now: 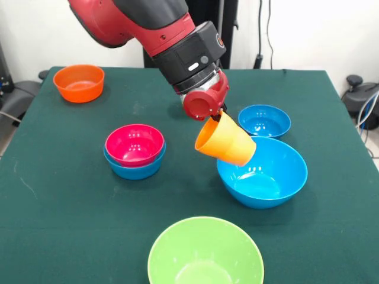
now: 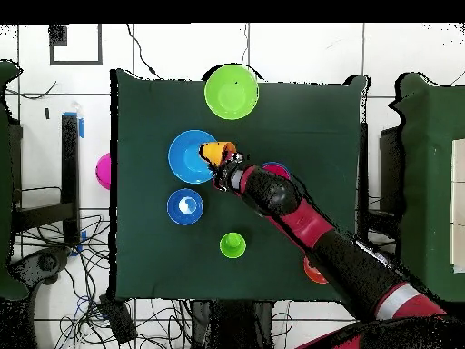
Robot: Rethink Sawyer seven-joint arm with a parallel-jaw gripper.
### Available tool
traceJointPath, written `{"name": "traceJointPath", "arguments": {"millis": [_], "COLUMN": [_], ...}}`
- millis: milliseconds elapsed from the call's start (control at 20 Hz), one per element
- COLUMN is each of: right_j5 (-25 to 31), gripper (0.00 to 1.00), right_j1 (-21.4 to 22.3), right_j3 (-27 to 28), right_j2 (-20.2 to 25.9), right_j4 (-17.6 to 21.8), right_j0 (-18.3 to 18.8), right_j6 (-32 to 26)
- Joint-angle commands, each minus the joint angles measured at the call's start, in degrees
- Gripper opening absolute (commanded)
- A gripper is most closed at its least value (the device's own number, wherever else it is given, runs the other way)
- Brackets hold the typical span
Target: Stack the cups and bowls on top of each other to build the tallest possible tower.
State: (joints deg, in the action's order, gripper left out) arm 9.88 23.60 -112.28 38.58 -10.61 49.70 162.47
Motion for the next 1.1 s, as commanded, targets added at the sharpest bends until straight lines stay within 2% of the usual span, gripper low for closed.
{"name": "traceJointPath", "arguments": {"millis": [50,700,1100], "right_j5": [3.53,5.84,7.67], "gripper": [0.00,0.00,0.00], "right_j1": [2.76,2.88,1.28], "right_j3": [3.46,5.01,8.36], "right_j2": [-1.12,-0.34,-2.63], "right_j4": [11.44,17.55,22.01], "right_j0": [-1.53,-0.84,0.06], "right_j6": [-12.51,-8.40,-10.97]}}
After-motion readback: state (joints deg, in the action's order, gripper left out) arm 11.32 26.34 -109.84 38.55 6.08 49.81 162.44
